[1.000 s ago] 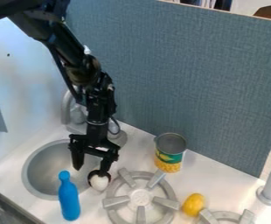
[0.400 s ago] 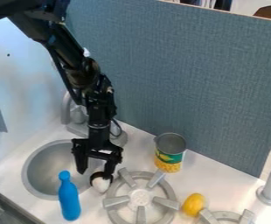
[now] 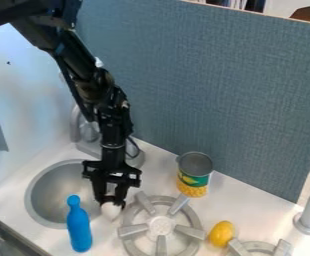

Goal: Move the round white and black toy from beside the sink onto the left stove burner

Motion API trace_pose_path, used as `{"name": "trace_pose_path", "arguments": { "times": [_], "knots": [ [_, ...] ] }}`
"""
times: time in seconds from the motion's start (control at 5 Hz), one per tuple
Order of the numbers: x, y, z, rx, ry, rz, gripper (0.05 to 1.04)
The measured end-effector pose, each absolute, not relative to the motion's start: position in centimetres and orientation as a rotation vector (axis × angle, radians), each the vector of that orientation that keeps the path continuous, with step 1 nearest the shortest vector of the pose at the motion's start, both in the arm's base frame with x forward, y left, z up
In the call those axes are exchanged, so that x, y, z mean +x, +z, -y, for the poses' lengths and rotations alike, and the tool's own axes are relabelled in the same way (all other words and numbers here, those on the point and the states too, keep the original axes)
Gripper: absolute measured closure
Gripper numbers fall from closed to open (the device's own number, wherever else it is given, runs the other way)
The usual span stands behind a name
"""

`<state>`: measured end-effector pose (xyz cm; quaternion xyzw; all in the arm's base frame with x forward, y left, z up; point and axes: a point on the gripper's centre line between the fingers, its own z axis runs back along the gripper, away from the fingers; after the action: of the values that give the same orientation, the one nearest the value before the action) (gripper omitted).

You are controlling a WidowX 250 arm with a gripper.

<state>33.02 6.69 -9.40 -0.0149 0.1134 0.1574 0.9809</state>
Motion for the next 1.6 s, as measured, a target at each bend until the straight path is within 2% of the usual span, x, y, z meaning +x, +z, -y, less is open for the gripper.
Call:
{"name": "trace_pose_path", "arguments": {
  "times": [0.4,0.6,0.8,1.0,1.4,1.6],
  "knots": [
    [32.9,-9.4,-6.6,-0.038,0.329,-0.229,0.582],
    [32.4,-7.4,-6.9,0.005,0.285,-0.213,0.637],
    [33.2,-4.1,-4.7,0.025,0.156,-0.102,0.744],
    [32.3,-3.7,-2.9,0.012,0.05,-0.088,0.765],
    [30.2,-3.5,-1.6,-0.048,-0.068,-0.136,0.765],
    [31.2,-3.5,0.5,-0.094,-0.114,-0.106,0.765]
  ]
}}
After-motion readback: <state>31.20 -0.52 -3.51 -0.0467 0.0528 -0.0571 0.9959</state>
